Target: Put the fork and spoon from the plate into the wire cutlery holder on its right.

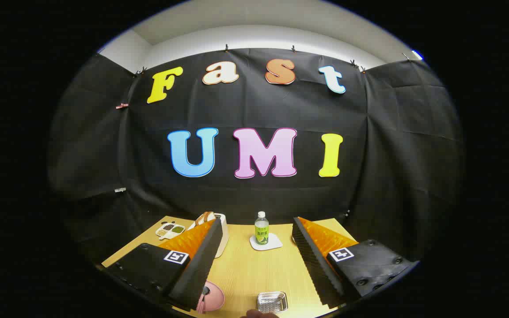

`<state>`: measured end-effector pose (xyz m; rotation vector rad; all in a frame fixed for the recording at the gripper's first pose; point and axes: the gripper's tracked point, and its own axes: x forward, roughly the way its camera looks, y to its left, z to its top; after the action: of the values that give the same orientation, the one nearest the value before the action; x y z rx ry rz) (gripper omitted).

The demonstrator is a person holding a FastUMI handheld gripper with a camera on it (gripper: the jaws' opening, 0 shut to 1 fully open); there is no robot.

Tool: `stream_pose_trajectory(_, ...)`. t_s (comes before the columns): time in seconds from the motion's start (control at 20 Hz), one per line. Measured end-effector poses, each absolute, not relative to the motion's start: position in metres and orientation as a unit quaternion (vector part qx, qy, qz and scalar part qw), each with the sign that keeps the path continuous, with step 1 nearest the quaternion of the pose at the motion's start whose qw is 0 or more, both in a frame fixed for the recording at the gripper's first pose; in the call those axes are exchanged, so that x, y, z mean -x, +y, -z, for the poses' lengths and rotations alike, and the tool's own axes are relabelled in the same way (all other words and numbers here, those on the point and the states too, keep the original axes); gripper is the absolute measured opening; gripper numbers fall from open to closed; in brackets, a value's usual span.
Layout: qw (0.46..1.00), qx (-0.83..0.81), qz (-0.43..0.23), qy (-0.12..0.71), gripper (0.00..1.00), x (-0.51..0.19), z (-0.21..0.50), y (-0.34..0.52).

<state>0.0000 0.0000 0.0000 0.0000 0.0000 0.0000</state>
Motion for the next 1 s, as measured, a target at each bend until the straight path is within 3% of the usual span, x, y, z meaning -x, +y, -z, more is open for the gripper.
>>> stream_pose_trajectory(1.0, 0.999, 0.006, 0.009, 0.043, 0.99, -0.003, 0.035, 0.007)
